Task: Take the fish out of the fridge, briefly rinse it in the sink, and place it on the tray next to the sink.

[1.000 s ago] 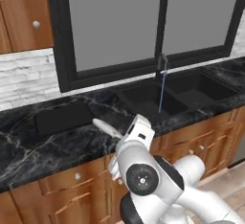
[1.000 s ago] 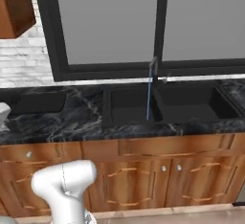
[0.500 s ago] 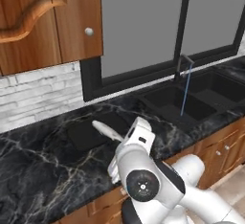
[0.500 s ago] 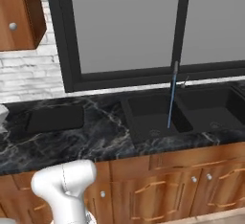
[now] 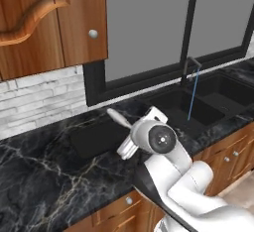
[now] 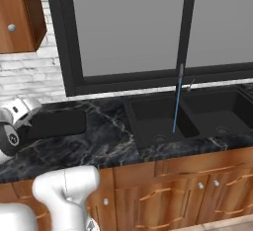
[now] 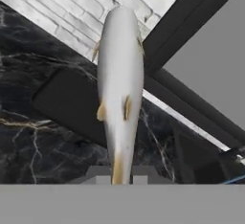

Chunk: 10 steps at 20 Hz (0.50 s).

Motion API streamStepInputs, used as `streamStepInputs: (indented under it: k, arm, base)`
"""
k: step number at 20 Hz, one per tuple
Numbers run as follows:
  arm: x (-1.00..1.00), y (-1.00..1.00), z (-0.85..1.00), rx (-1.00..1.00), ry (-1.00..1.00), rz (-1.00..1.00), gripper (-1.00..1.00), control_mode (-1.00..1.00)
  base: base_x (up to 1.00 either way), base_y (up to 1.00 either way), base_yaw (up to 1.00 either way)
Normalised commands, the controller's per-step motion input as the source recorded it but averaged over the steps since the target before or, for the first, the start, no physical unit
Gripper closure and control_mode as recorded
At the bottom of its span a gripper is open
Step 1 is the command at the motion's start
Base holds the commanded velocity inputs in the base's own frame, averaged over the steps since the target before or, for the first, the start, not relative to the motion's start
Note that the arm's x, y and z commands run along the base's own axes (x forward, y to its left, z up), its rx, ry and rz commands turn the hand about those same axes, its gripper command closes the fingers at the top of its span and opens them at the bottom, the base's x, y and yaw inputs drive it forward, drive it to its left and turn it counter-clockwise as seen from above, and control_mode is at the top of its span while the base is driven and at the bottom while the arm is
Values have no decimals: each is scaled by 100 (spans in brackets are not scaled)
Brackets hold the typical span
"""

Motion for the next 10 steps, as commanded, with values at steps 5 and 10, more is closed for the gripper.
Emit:
streamStepInputs:
  k: [5, 10]
  arm:
    - [100, -3, -4, 27, 44, 0, 100, -100]
    - [84, 10, -20, 29, 45, 1, 100, -100]
  base:
    - [0, 0, 0]
    - [0, 0, 0]
